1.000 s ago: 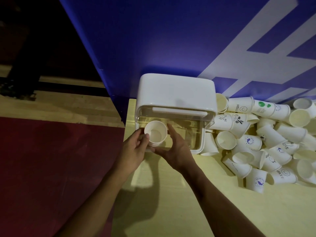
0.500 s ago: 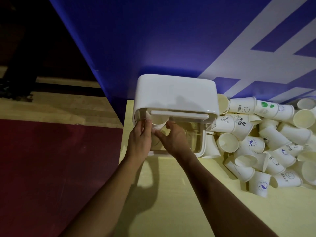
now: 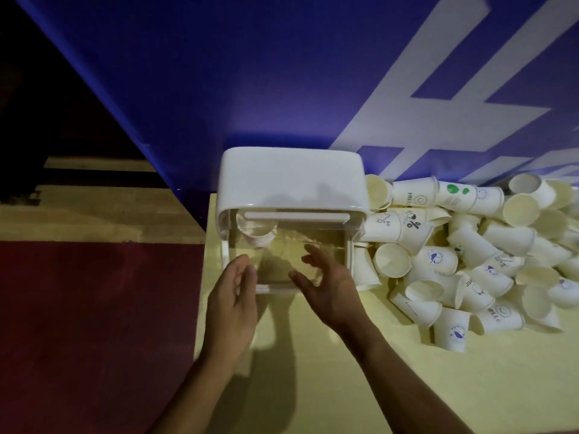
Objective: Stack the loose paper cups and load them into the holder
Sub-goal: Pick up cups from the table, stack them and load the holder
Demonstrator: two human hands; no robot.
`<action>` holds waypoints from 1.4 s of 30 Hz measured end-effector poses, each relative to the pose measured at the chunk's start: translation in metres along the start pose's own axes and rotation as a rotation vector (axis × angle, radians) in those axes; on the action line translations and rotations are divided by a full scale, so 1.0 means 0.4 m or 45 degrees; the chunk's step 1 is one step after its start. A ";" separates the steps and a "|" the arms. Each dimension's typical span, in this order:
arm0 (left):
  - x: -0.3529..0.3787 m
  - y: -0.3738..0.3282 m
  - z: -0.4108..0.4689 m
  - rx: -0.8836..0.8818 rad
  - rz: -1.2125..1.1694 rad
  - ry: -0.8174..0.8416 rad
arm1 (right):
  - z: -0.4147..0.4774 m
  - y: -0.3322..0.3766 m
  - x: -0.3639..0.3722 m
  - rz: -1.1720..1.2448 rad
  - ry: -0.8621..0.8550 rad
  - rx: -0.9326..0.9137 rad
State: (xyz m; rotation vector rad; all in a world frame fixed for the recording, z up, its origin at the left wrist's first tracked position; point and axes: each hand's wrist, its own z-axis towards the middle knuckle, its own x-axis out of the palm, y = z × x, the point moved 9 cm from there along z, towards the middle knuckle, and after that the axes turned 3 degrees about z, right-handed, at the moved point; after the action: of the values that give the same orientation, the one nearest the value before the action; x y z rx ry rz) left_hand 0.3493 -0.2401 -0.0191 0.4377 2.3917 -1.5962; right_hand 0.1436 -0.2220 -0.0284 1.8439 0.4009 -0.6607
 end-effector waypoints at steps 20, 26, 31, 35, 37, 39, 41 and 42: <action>0.905 -0.387 0.032 1.211 1.732 0.746 | -0.226 -0.491 -0.740 0.067 -0.506 0.224; 0.918 -0.424 0.057 1.040 1.518 0.692 | -0.180 -0.594 -0.853 0.084 -0.516 0.261; 0.850 -0.525 0.012 0.705 0.648 0.489 | -0.068 -0.657 -0.962 0.006 -0.587 0.248; 0.843 -0.549 -0.030 0.631 0.305 0.443 | 0.074 -0.660 -0.994 -0.232 -0.535 0.151; 0.855 -0.544 -0.045 0.602 0.190 0.473 | 0.132 -0.655 -0.987 -0.325 -0.514 0.123; 0.864 -0.531 -0.054 0.576 0.138 0.480 | 0.169 -0.653 -0.969 -0.407 -0.508 0.093; 0.869 -0.520 -0.061 0.551 0.109 0.478 | 0.191 -0.660 -0.952 -0.437 -0.517 0.083; 0.867 -0.515 -0.062 0.543 0.101 0.474 | 0.196 -0.664 -0.947 -0.438 -0.527 0.078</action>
State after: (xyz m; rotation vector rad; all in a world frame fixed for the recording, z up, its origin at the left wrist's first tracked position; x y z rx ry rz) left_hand -0.0498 -0.2507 0.0441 0.9720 2.2193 -2.1486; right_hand -0.3239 -0.1850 -0.0144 1.6522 0.4271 -1.2742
